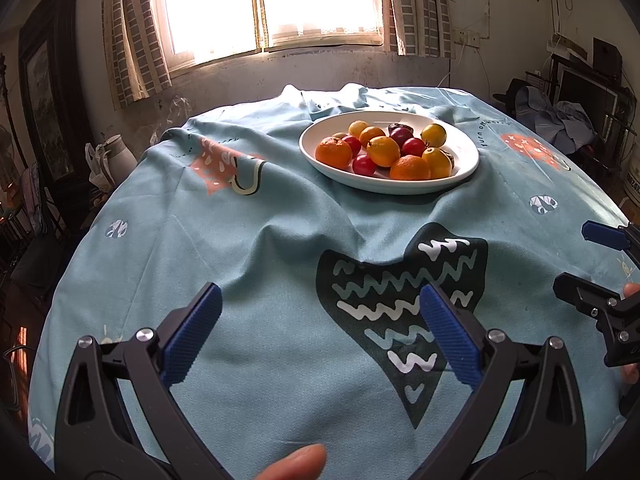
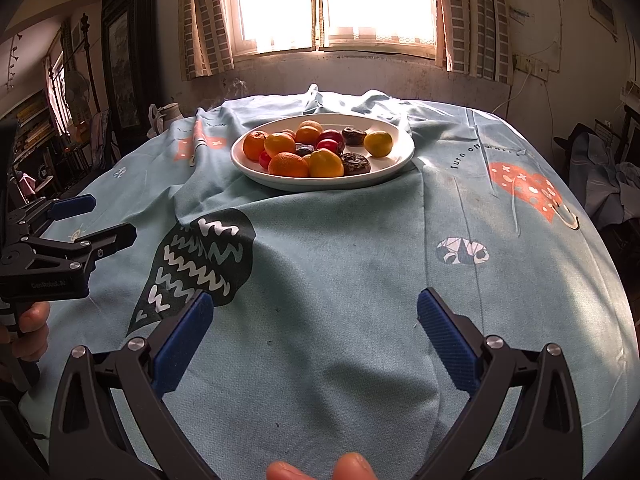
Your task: Organize fruits
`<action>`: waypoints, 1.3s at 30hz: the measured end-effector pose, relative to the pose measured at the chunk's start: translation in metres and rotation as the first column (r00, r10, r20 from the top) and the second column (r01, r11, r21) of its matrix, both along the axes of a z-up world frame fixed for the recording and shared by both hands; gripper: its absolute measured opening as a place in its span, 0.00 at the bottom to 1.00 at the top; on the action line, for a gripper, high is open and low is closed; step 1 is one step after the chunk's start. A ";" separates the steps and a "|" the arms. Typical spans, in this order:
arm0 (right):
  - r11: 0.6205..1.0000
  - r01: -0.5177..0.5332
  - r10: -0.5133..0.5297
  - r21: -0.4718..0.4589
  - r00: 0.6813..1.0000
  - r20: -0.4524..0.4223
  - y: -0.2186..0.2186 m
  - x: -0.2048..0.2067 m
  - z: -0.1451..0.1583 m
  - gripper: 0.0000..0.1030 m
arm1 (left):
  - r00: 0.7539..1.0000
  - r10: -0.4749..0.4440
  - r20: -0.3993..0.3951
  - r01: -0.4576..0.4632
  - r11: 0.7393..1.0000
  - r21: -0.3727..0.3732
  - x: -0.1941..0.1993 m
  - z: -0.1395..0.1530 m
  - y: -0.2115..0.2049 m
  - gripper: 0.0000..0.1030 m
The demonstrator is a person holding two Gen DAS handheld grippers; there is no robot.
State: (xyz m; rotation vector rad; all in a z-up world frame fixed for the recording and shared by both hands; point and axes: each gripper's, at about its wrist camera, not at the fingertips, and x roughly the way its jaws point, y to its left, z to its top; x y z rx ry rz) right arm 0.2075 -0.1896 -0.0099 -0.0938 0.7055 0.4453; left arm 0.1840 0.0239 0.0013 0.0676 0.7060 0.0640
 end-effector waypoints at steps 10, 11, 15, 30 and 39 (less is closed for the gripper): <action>1.000 0.000 0.000 -0.001 1.000 -0.001 0.000 0.000 0.000 0.99 | 1.000 0.000 -0.002 0.000 1.000 0.002 0.000 -0.001 0.000 0.98; 1.000 0.000 0.000 -0.001 1.000 -0.001 0.000 0.000 0.000 0.99 | 1.000 0.000 -0.003 0.000 1.000 0.002 0.000 -0.001 0.000 0.98; 1.000 0.000 0.000 -0.001 1.000 -0.001 0.000 0.000 0.000 0.99 | 1.000 0.001 -0.004 -0.001 1.000 0.003 0.000 -0.002 0.001 0.98; 1.000 0.000 0.000 -0.001 1.000 -0.001 0.001 0.000 0.000 0.99 | 1.000 0.002 -0.006 -0.002 1.000 0.005 0.000 -0.003 0.002 0.98; 1.000 0.000 0.000 -0.001 1.000 -0.001 0.001 0.000 0.000 0.99 | 1.000 0.002 -0.007 -0.002 1.000 0.005 0.000 -0.003 0.001 0.98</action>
